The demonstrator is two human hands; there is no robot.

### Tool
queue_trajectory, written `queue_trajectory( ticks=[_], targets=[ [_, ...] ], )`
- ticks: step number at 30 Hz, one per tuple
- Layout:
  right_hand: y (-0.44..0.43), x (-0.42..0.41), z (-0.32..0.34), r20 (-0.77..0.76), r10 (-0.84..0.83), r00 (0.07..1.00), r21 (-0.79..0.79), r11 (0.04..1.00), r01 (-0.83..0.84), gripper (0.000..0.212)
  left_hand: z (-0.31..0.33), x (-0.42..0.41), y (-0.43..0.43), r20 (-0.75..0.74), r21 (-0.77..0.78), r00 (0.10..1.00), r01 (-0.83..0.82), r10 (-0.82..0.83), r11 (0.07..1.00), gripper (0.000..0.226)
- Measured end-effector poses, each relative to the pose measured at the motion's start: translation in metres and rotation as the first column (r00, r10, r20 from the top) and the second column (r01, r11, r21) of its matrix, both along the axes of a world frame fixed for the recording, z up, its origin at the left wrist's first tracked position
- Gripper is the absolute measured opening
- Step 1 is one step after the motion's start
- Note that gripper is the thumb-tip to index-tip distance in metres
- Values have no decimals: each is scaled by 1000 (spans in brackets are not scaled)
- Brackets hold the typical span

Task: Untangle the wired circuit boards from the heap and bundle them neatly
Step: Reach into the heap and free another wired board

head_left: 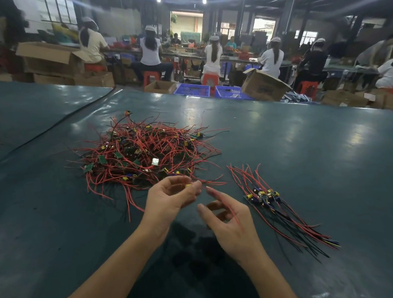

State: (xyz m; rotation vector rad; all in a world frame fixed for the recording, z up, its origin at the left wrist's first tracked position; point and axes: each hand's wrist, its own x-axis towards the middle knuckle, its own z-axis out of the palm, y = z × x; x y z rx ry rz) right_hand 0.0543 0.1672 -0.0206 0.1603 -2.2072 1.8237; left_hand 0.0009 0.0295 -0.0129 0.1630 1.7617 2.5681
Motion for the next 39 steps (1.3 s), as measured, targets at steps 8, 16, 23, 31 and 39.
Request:
queue_trajectory(
  ticks=[8, 16, 23, 31, 39],
  targets=[
    [2, -2, 9, 226, -197, 954, -471, 835, 284, 17, 4, 11, 13, 115, -15, 986, 123, -120, 992, 21],
    [5, -2, 13, 324, -112, 940, -590, 752, 293, 20, 10, 12, 10, 226, 266, 935, 211, -273, 941, 29],
    [4, 0, 13, 291, -39, 956, -559, 804, 203, 14, 9, 12, 10, 226, 150, 927, 272, -301, 950, 26],
    [4, -4, 7, 257, -143, 956, -464, 849, 252, 14, 6, 18, 15, 180, -41, 933, 322, -310, 946, 19],
    [4, -2, 2, 125, -214, 969, -283, 928, 241, 26, 2, 20, 15, 50, -221, 958, 286, -282, 932, 17]
  ],
)
